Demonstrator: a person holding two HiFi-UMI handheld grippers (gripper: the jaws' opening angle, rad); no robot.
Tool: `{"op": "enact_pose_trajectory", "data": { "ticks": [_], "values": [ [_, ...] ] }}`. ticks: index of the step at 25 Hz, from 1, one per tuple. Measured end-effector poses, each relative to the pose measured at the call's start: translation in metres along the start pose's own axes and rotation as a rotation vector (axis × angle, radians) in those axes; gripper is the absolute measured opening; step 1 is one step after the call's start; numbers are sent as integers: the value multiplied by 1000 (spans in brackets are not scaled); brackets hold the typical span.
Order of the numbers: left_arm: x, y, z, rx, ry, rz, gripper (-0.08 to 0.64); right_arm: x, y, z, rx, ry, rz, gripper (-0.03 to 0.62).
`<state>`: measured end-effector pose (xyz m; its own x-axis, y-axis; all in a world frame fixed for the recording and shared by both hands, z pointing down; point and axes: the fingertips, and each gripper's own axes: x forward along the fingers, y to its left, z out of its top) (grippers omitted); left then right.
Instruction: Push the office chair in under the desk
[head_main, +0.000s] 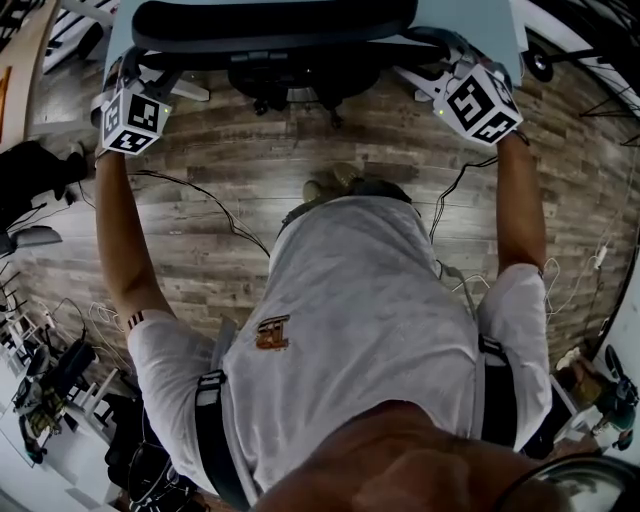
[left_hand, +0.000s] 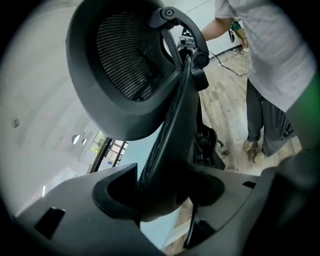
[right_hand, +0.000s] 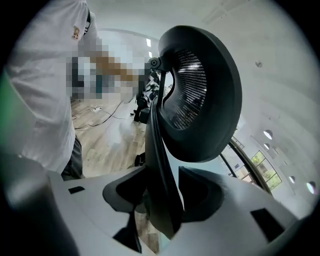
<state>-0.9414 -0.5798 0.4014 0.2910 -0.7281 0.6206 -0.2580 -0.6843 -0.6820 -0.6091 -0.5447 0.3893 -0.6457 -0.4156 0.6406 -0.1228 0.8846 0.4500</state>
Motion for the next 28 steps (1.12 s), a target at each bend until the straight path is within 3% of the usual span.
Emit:
{"op": "enact_pose_trajectory", "data": {
  "ticks": [4, 9, 16, 19, 23, 28],
  "values": [
    [-17, -3, 6, -31, -51, 41, 275, -8, 3, 4, 34, -6, -33, 207],
    [-48, -6, 26, -103, -159, 90, 275, -31, 3, 25, 125, -105, -55, 216],
    [-94, -11, 72, -324, -415, 155, 275, -56, 7, 57, 199, -264, -111, 216],
    [-111, -17, 99, -420, -551, 174, 274, -66, 7, 76, 198, -382, -171, 215],
    [-141, -25, 133, -575, -680, 210, 260, -89, 7, 106, 265, -520, -262, 176],
    [-160, -40, 168, -635, -780, 226, 206, -96, 25, 134, 299, -622, -268, 139]
  ]
}}
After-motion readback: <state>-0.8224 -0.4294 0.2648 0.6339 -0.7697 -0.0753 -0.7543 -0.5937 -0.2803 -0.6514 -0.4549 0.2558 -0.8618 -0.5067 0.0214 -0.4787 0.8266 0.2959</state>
